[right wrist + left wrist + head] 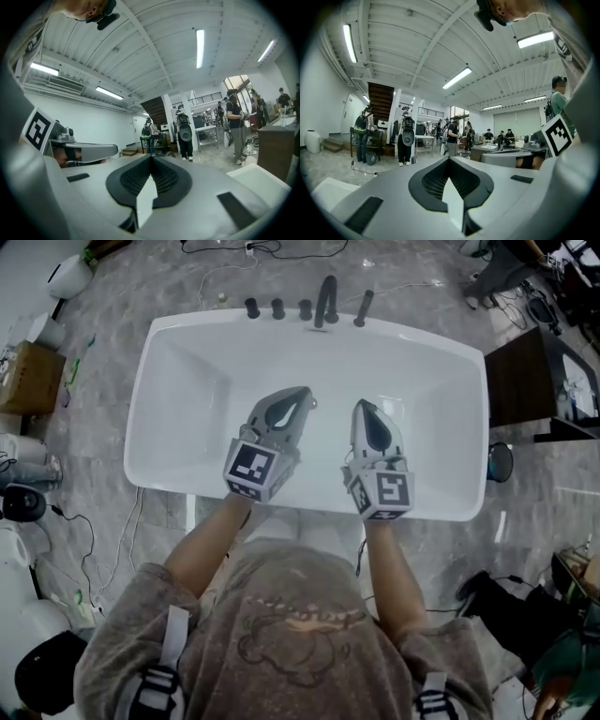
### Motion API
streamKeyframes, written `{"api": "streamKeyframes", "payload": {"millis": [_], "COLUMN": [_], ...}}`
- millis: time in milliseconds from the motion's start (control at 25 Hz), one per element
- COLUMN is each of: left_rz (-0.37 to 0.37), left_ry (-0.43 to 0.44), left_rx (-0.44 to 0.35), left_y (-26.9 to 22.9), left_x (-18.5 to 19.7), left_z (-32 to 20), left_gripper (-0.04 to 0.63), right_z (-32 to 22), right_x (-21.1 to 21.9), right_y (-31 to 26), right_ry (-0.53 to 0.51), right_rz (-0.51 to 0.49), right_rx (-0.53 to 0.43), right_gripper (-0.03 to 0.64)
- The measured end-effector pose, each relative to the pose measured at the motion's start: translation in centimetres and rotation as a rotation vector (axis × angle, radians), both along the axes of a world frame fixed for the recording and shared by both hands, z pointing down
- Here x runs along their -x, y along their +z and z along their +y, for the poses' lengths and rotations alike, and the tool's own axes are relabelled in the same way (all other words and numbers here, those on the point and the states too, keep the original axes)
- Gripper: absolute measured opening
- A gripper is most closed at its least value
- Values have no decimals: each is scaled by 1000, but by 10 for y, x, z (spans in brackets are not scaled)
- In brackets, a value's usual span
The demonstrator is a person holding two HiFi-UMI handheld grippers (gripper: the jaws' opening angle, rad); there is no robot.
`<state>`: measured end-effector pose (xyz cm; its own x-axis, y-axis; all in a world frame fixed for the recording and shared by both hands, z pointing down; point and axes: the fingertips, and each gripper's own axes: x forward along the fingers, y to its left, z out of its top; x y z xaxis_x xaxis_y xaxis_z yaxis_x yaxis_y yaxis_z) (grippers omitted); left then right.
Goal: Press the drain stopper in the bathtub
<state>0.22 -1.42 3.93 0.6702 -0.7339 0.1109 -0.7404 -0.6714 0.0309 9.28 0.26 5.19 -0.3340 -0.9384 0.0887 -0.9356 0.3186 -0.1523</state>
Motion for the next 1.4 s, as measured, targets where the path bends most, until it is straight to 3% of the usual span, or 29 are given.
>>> {"api": "streamKeyframes", "payload": {"millis": [520, 1400], "left_rz": [-6, -39], "left_ry": [40, 60], "left_rx": [-3, 26], "left_y": [44, 226], "left_x": [-4, -9], "left_z": [-55, -134], "left_gripper": [3, 3], "right_z": [-55, -129], "right_x": [18, 8], "right_y": [50, 223], "right_ry": [-24, 5], "right_rz": [5, -20], "right_rx": [-6, 24], "right_gripper": [-2, -2]}}
